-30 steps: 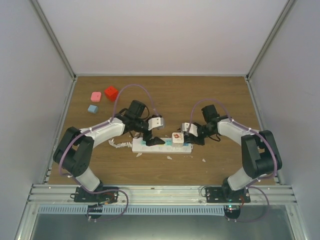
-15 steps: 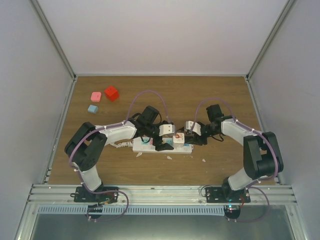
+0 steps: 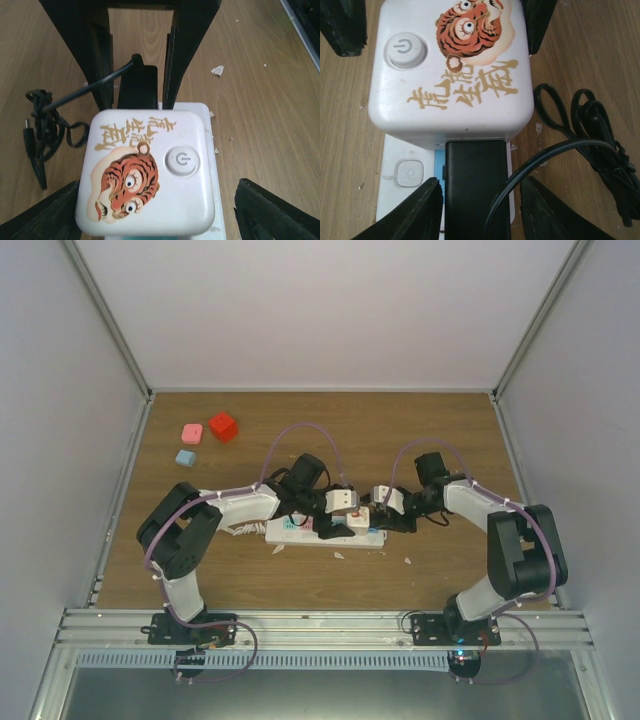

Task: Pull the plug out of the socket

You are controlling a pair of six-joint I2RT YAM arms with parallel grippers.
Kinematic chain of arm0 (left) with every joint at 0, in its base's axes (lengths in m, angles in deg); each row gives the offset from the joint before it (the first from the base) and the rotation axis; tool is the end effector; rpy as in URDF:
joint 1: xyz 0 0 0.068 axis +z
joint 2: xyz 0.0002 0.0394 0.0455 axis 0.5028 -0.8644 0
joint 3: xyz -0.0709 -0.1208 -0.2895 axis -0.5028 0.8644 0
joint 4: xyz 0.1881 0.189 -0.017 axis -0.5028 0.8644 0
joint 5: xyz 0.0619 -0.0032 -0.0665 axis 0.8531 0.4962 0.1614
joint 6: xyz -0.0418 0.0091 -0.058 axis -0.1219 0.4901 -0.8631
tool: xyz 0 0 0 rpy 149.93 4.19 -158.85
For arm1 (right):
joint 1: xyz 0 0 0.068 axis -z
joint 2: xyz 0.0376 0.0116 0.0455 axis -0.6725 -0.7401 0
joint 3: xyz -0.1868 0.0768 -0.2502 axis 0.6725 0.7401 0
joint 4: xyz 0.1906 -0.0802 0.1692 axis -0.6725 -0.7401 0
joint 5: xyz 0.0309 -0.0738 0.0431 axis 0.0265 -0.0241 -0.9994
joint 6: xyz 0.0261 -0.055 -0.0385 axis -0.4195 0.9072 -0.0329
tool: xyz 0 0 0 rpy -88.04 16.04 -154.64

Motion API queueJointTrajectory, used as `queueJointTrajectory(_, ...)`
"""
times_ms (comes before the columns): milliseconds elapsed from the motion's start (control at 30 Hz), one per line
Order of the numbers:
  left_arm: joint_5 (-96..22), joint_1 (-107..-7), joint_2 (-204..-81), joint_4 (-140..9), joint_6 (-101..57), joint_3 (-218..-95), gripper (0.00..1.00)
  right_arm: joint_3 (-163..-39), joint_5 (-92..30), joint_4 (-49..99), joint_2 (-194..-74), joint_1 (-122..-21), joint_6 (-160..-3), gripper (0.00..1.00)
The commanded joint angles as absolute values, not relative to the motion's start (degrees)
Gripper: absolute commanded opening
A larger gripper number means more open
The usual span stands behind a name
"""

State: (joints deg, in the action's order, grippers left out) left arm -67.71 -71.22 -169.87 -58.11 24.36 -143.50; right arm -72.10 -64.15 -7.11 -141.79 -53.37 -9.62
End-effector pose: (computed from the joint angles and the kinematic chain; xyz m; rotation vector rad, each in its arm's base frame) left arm 0.2709 -0.2851 0.1994 1.6722 1.6523 -0.8657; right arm 0.2594 0.0911 0.1888 -1.6431 1.8898 0.6864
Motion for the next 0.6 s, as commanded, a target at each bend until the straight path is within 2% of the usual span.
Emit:
queueJointTrajectory(0, -68.91, -72.38, -170.46, -63.07, 23.48, -143.03, 0.78, -71.16, -65.27, -6.98, -140.99, -53.06, -8.94, 0.42)
queueJointTrajectory(233, -67.36, -72.29, -169.22, -63.35, 23.84, -140.16, 0.61, -71.07, -64.71, -7.20, -141.10, -52.17, -8.91, 0.34)
queueJointTrajectory(567, -65.81, -71.94, -169.11, -64.48, 24.65, -138.53, 0.47, -70.45, -64.03, -7.82, -139.28, -49.64, -8.19, 0.29)
